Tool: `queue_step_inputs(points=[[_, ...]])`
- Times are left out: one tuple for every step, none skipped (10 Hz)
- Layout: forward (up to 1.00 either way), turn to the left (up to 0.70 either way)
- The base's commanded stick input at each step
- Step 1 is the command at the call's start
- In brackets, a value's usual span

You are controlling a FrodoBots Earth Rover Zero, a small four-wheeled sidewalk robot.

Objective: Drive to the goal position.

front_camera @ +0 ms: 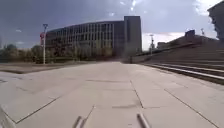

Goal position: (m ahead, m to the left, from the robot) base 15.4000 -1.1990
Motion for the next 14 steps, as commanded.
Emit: queue_step_inputs(points=[[0.7,0.21],[0.7,0.0],[0.7,0.0],[0.7,0.0],[0.7,0.0],[0.7,0.0],[0.7,0.0],[0.7,0.0],[0.7,0.0],[0.7,0.0],[0.7,-0.27],[0.7,-0.27],[0.7,-0.27],[0.7,-0.27]])
